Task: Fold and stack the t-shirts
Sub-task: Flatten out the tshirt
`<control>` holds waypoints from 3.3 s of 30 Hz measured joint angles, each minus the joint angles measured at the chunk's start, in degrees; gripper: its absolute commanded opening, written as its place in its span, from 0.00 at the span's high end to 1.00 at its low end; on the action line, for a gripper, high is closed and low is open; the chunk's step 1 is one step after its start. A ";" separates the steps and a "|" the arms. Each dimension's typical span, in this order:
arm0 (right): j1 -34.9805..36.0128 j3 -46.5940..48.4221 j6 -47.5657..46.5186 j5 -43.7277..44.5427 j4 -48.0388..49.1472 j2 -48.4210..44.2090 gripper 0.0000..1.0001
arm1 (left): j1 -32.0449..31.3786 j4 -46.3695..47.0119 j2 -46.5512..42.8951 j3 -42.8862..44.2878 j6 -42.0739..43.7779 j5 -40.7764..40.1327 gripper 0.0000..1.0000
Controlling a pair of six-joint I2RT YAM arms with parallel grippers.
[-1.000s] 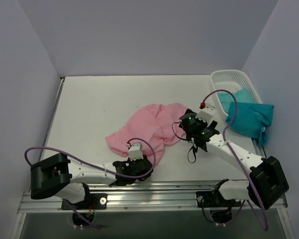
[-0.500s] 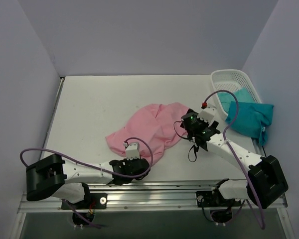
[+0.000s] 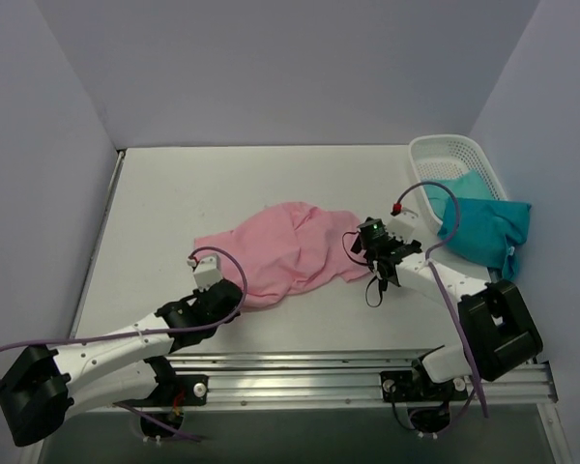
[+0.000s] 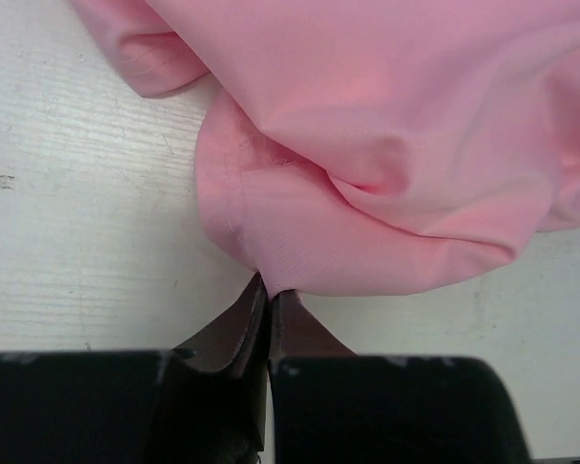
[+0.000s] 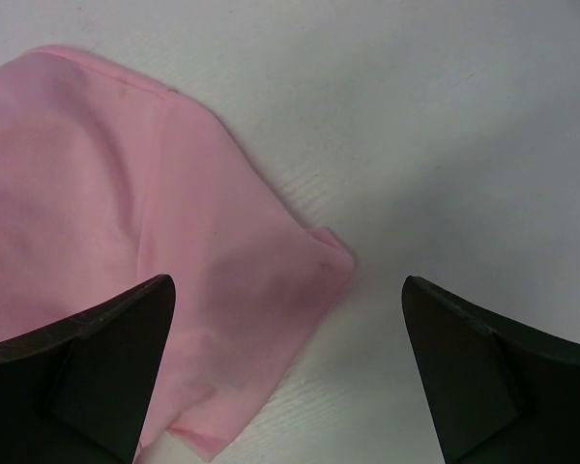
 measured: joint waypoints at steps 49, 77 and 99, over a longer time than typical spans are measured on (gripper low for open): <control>19.15 12.81 1.55 9.94 -12.04 -17.64 1.00 | -3.69 -13.84 -13.51 15.61 8.50 -1.97 0.98; 27.32 58.14 -14.49 10.97 -19.65 -20.35 1.00 | -4.66 -21.97 -20.06 61.33 29.88 -10.38 0.97; 0.11 75.38 -13.16 1.84 -7.82 52.92 1.00 | 44.44 8.63 60.83 62.95 22.01 19.26 0.98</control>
